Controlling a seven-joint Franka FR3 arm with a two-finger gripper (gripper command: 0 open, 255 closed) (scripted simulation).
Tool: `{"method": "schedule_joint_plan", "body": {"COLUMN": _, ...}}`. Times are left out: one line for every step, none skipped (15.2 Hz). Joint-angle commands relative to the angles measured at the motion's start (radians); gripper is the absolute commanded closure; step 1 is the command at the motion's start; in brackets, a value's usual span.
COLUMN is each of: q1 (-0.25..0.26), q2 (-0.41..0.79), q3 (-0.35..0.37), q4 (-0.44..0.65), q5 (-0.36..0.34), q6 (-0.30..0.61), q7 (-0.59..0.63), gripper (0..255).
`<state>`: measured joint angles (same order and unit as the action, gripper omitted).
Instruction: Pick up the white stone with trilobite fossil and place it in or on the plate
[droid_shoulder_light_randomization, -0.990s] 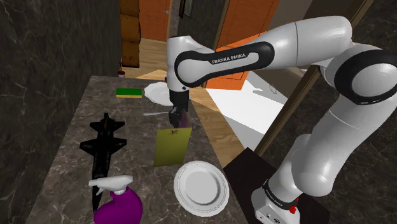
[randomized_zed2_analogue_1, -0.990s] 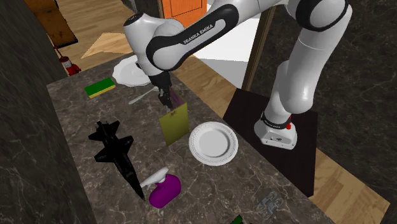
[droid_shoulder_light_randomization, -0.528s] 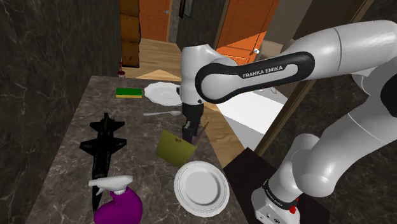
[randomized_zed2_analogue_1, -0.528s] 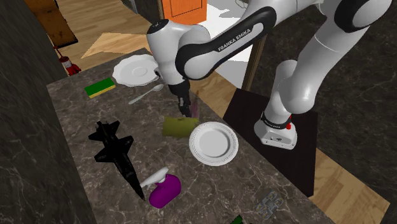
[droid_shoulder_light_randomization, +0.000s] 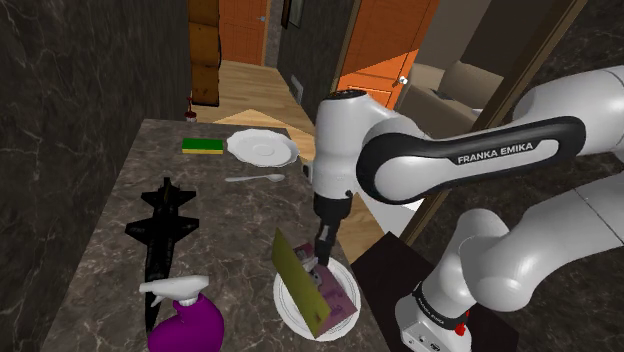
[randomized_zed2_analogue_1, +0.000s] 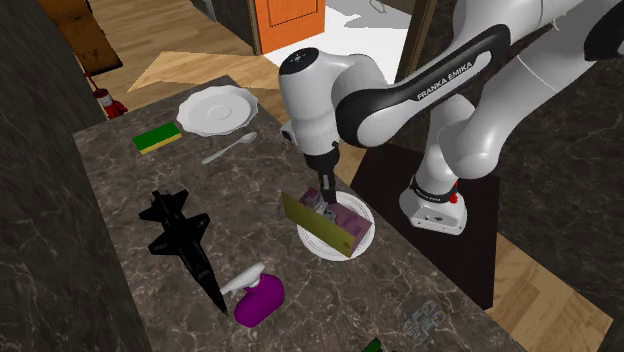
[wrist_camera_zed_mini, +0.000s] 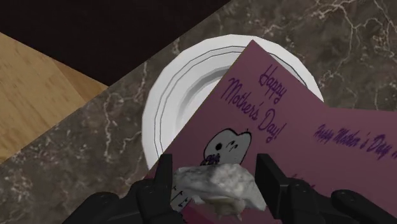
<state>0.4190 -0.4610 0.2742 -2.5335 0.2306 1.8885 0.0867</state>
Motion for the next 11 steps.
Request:
{"method": "schedule_joint_plan", "body": {"q1": 0.029, "q2": -0.061, "q3": 0.020, "q4": -0.042, "q5": 0.032, "q6": -0.014, "q7": 0.028, "gripper": 255}}
{"method": "schedule_joint_plan", "body": {"q1": 0.052, "q2": -0.104, "q3": 0.036, "q4": -0.072, "q5": 0.057, "q6": -0.025, "q7": 0.050, "gripper": 255}}
{"method": "schedule_joint_plan", "body": {"q1": 0.053, "q2": -0.099, "q3": 0.038, "q4": -0.081, "q5": 0.059, "q6": -0.009, "q7": 0.049, "gripper": 255}}
{"method": "schedule_joint_plan", "body": {"q1": 0.053, "q2": -0.092, "q3": 0.041, "q4": -0.091, "q5": 0.060, "q6": 0.006, "q7": 0.048, "gripper": 255}}
{"method": "schedule_joint_plan", "body": {"q1": 0.054, "q2": -0.086, "q3": 0.043, "q4": -0.100, "q5": 0.062, "q6": 0.022, "q7": 0.047, "gripper": 255}}
{"method": "schedule_joint_plan", "body": {"q1": 0.054, "q2": -0.079, "q3": 0.046, "q4": -0.109, "q5": 0.064, "q6": 0.038, "q7": 0.045, "gripper": 255}}
{"method": "schedule_joint_plan", "body": {"q1": 0.054, "q2": -0.072, "q3": 0.049, "q4": -0.118, "q5": 0.066, "q6": 0.054, "q7": 0.044, "gripper": 255}}
{"method": "schedule_joint_plan", "body": {"q1": 0.053, "q2": -0.065, "q3": 0.053, "q4": -0.127, "q5": 0.069, "q6": 0.069, "q7": 0.042, "gripper": 255}}
{"method": "schedule_joint_plan", "body": {"q1": 0.053, "q2": -0.057, "q3": 0.056, "q4": -0.135, "q5": 0.071, "q6": 0.086, "q7": 0.041, "gripper": 255}}
{"method": "schedule_joint_plan", "body": {"q1": 0.053, "q2": -0.049, "q3": 0.059, "q4": -0.143, "q5": 0.073, "q6": 0.102, "q7": 0.040, "gripper": 255}}
{"method": "schedule_joint_plan", "body": {"q1": 0.053, "q2": -0.040, "q3": 0.062, "q4": -0.151, "q5": 0.075, "q6": 0.119, "q7": 0.038, "gripper": 255}}
